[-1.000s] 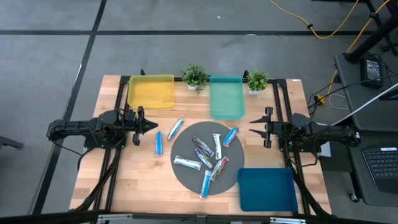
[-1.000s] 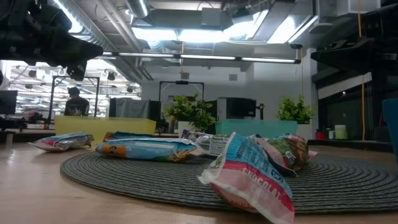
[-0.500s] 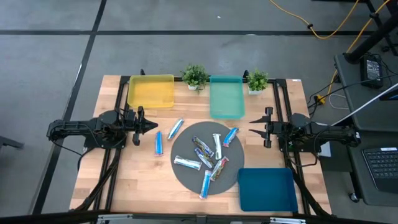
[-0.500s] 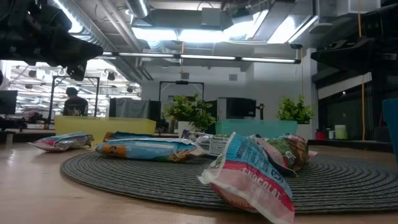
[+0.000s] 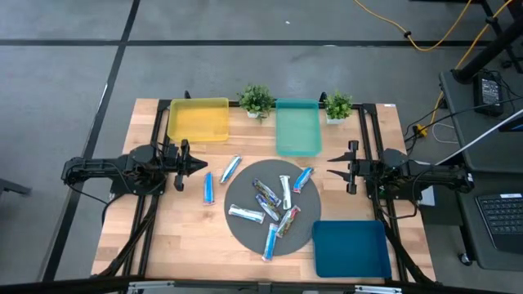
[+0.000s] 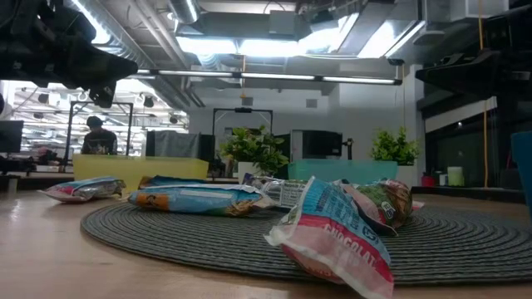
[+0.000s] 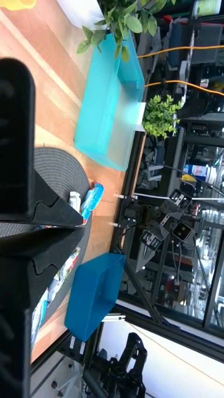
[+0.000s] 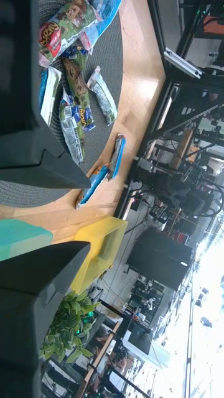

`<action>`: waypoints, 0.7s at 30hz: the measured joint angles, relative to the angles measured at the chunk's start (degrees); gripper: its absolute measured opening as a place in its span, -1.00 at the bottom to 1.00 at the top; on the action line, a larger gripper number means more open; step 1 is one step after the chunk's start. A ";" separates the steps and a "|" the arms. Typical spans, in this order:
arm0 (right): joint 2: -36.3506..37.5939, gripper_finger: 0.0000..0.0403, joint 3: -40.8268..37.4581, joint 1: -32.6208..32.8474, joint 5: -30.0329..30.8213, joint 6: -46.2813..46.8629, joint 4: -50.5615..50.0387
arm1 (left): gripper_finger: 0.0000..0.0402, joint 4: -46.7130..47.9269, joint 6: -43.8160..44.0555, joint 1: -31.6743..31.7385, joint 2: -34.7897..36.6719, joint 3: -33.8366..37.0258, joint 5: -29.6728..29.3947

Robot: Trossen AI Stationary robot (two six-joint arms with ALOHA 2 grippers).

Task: Pick and place Granola Bars by type

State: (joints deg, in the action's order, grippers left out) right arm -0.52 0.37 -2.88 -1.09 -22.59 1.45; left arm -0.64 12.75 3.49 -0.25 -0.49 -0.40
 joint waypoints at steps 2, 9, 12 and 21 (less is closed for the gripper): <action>0.00 -0.25 0.00 0.01 0.00 0.00 0.00 | -0.96 0.00 0.00 0.00 0.00 -0.01 0.01; -0.02 -0.25 0.01 -0.01 -0.01 0.00 0.00 | -0.96 0.00 0.00 -0.02 0.00 0.00 0.02; -0.02 -0.25 -0.01 -0.01 0.08 0.00 0.02 | -0.96 -0.01 0.01 -0.02 0.00 0.00 0.01; 0.00 -0.25 0.00 -0.01 5.17 -0.17 0.91 | -0.96 -0.60 0.00 0.00 0.01 0.02 0.02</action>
State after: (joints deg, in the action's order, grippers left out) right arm -0.51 0.37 -2.90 4.08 -22.76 2.36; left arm -1.25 12.75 3.49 -0.24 -0.47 -0.38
